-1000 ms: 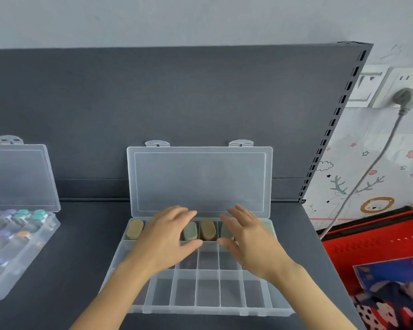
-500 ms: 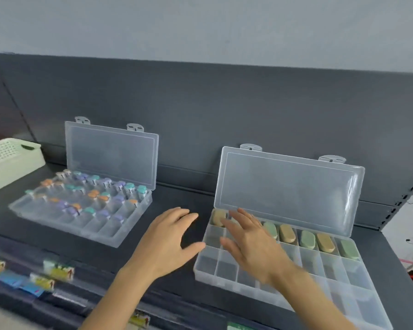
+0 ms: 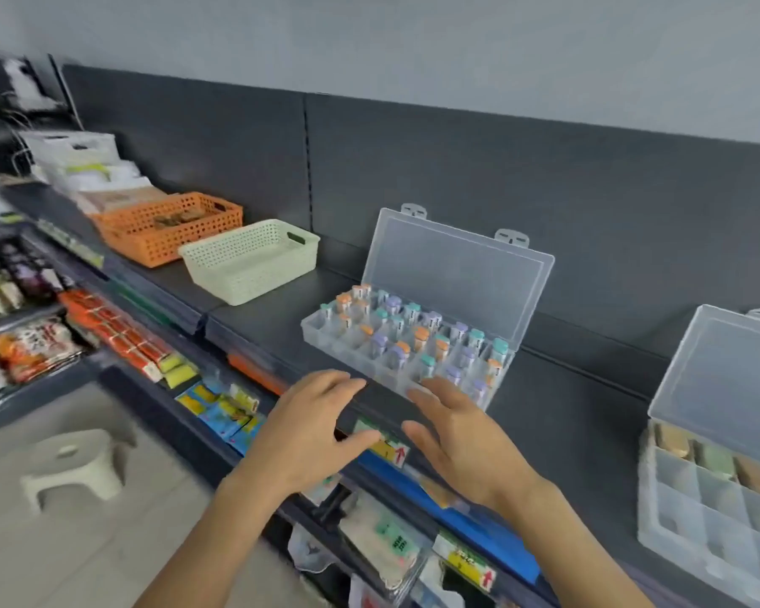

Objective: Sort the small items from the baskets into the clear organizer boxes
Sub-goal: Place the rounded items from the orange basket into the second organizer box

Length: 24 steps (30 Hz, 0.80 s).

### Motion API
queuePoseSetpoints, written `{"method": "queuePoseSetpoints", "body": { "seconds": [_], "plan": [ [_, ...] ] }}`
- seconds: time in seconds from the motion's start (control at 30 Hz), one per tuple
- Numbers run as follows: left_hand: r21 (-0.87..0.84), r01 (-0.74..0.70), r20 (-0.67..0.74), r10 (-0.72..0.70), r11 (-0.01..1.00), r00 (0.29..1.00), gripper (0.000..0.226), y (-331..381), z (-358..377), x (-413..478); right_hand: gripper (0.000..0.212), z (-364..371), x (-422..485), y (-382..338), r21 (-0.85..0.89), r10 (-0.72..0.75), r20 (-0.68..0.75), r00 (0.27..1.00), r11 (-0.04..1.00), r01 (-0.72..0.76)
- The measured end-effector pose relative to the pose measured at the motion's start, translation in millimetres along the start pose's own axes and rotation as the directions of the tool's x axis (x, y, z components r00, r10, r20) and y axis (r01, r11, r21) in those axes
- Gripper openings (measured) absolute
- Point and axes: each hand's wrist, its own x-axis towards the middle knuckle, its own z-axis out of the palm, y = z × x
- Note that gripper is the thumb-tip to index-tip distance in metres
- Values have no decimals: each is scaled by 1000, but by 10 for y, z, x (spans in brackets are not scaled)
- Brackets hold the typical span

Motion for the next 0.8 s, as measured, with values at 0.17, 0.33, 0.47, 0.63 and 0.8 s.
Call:
{"method": "queuePoseSetpoints", "body": {
  "seconds": [0.17,0.33,0.47,0.63,0.8],
  "plan": [
    [18,123,-60,-122,992,991,72,-672,-284,-255,53,265,620,-534,30,-120,32,992,992,119],
    [32,211,-96,-207,977,974,72,-1225,-446,-330,50,522,1200,-917,43,-213,41,976,976,211],
    [49,261,-88,-256,964,963,70,-1680,-540,-219,49,712,1725,-1149,62,-257,19,966,965,255],
    [103,303,-95,-293,948,951,80,-2363,-674,139,49,920,2570,-1325,108,-288,-23,957,951,289],
    [129,339,-83,-331,932,940,70,-3092,-875,557,53,1001,3473,-1508,105,-310,-55,949,944,314]
  ]
}}
